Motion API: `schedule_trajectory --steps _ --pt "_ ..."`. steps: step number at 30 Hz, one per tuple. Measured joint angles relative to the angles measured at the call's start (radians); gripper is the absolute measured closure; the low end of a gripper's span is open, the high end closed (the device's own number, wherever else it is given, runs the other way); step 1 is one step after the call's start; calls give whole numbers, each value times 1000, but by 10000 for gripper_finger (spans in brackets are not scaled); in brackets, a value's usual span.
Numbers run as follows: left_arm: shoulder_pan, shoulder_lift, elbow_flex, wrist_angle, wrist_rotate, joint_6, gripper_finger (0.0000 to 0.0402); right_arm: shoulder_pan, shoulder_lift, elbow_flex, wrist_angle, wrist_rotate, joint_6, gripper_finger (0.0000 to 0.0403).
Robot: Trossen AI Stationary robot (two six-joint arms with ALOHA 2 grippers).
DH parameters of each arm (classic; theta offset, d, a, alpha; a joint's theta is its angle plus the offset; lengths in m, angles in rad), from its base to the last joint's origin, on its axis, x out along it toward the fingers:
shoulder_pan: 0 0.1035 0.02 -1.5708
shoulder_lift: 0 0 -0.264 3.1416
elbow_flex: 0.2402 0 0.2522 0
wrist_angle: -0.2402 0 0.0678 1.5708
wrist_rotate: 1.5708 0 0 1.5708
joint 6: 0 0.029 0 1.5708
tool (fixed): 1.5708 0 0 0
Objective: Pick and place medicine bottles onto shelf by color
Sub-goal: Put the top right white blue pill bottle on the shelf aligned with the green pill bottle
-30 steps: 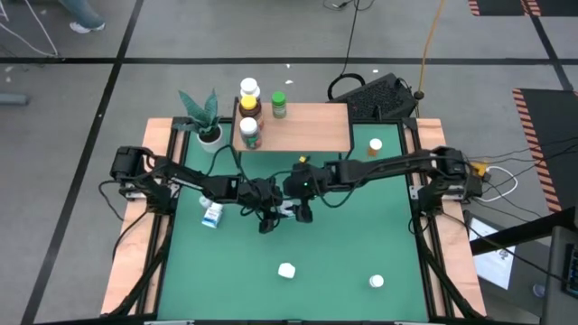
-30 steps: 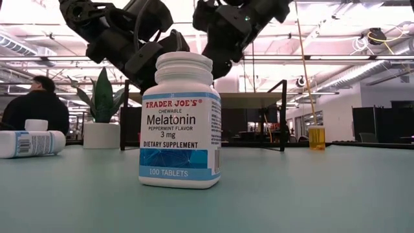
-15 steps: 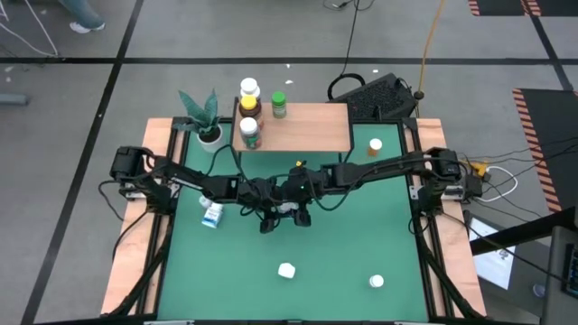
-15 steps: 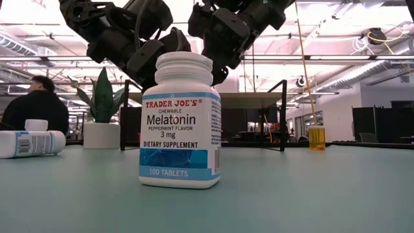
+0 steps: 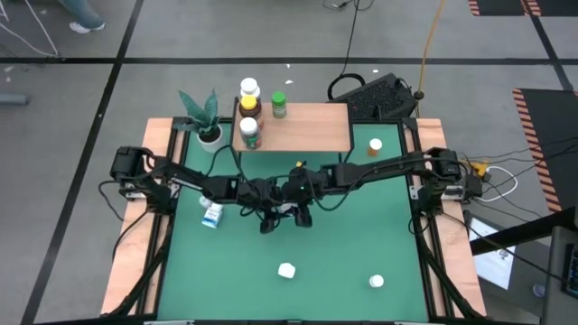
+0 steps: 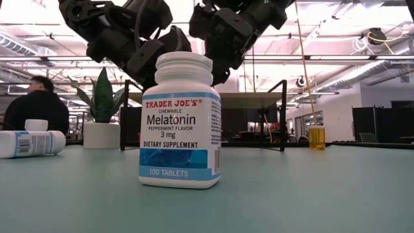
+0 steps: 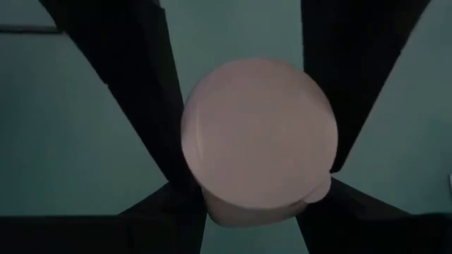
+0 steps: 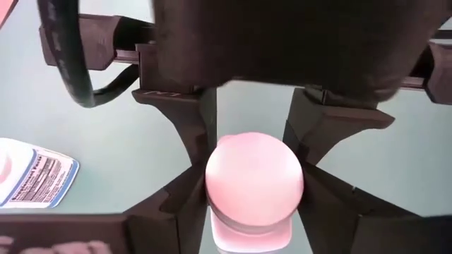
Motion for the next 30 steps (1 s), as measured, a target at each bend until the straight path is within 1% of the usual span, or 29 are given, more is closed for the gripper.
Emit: schedule_trajectory --steps 3,8,10,12,16,18,19,21,23,25,27,30 --pt "-11 0 0 10 -22 -3 208 1 0 0 0 -2 -3 229" --pt "-21 0 0 12 -131 -35 154 -1 -1 0 -4 5 -3 222" --pt "-22 0 0 -10 -167 -42 130 -1 -8 0 -21 7 -5 223" --pt "-22 -21 0 -50 -180 -48 109 -1 -15 0 -31 11 -14 225" --pt "-21 -85 0 -139 -195 -39 83 -7 -65 0 -76 12 -45 223" --pt "-21 -123 -2 -183 -214 -40 80 -17 -98 0 -79 14 -54 222" --pt "-21 -142 1 -195 -224 -40 80 -22 -114 0 -84 34 -59 222" --pt "-21 -189 -9 -253 -247 -47 82 -35 -148 0 -69 96 -77 222" --pt "-22 -214 -14 -259 -272 -59 87 -53 -182 0 -56 167 -104 222" --pt "-22 -257 -45 -285 -309 -64 91 -82 -202 0 -5 204 -140 222" --pt "-22 -284 -72 -252 -353 -67 93 -126 -217 11 5 214 -177 222" --pt "-17 -340 -135 -262 -397 -81 93 -209 -205 86 -2 213 -209 222"
